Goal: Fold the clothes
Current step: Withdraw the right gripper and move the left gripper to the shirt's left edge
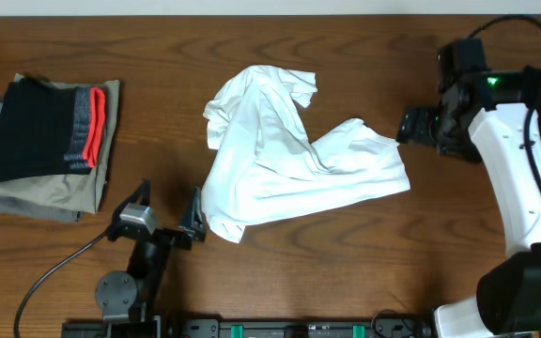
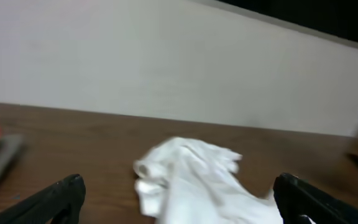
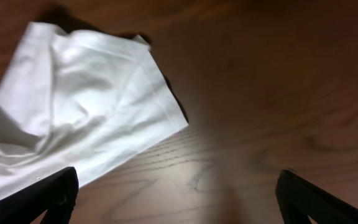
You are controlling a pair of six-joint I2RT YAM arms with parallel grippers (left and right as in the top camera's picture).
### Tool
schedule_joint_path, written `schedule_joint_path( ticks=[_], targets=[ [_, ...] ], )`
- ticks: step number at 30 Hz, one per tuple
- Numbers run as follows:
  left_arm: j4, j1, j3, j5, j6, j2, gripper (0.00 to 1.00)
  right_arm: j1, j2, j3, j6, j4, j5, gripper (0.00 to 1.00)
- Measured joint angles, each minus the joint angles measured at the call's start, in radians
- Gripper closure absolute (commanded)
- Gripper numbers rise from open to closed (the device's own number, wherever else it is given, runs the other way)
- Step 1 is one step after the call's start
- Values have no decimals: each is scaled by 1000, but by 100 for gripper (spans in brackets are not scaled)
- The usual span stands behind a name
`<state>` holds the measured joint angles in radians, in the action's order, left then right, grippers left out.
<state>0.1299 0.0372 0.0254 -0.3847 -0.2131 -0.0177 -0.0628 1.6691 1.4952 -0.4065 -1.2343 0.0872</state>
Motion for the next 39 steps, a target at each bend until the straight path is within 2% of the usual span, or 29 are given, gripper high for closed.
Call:
schedule_joint_path(
  ticks=[3, 9, 12, 15, 18, 21, 25, 34, 39],
  targets=[
    [-114, 0, 63, -50, -23, -61, 2, 0, 0, -40, -1, 41, 0, 1],
    [-389, 0, 389, -155, 8, -374, 2, 0, 2, -60, -5, 89, -5, 1],
    [-400, 0, 549, -248, 39, -554, 2, 0, 2, -61, -7, 97, -10, 1],
    [-365, 0, 588, -301, 45, -665, 2, 0, 4, -63, -8, 98, -12, 1],
    [-432, -7, 612, -318, 24, -774, 2, 0, 4, -63, -8, 97, -13, 1],
    [-618, -43, 669, -259, -25, -847, 2, 0, 4, -64, -8, 98, -13, 1],
    [-863, -155, 799, -64, -129, -885, 2, 0, 4, -64, -8, 121, -13, 1],
    [-1103, -370, 854, 163, -437, -993, 2, 0, 4, -64, -20, 147, -16, 1],
    [-1121, -403, 854, 198, -579, -1070, 2, 0, 4, -64, -24, 149, -16, 1]
  ],
)
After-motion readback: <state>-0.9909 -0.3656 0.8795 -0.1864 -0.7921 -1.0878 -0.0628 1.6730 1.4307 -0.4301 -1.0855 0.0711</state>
